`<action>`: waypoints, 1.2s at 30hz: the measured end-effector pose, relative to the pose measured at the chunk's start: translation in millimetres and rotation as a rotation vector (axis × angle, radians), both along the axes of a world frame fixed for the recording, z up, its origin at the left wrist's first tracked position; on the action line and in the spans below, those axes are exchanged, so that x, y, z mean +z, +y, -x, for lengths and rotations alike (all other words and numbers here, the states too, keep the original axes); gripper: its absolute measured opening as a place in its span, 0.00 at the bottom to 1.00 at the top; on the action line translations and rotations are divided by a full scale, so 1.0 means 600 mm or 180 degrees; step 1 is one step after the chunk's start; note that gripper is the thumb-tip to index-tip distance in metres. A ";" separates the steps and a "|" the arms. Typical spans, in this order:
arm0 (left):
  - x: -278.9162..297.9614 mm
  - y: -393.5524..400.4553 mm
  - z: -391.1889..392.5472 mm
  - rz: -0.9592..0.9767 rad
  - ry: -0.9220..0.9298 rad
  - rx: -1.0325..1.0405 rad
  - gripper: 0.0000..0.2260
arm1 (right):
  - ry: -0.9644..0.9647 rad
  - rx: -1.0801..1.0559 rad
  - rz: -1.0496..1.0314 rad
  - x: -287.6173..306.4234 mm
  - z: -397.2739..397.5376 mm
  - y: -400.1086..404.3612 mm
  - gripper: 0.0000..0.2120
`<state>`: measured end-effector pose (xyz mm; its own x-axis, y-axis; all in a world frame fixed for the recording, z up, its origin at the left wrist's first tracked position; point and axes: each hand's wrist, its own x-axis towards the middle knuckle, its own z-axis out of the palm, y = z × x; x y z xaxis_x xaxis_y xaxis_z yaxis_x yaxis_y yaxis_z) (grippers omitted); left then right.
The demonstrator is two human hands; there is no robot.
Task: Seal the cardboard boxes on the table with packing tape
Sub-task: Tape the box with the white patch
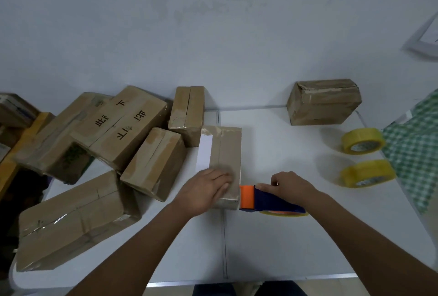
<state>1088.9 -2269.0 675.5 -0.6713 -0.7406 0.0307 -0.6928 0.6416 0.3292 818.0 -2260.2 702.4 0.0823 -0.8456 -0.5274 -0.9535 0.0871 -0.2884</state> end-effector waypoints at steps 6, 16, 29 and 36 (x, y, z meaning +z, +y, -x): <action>-0.041 -0.010 0.047 -0.0044 -0.0856 0.0181 0.28 | -0.0114 -0.0202 0.0139 -0.009 0.010 0.017 0.30; -0.055 -0.014 0.041 0.0138 -0.0958 0.0072 0.27 | -0.0093 -0.0435 0.0373 -0.019 0.068 0.064 0.29; -0.058 -0.012 0.042 0.0278 -0.0953 0.0120 0.25 | -0.0057 -0.0291 -0.0422 -0.016 0.076 0.063 0.16; -0.056 -0.010 0.042 0.0265 -0.1008 0.0103 0.25 | 0.0192 -0.0305 0.0025 -0.024 0.037 0.051 0.23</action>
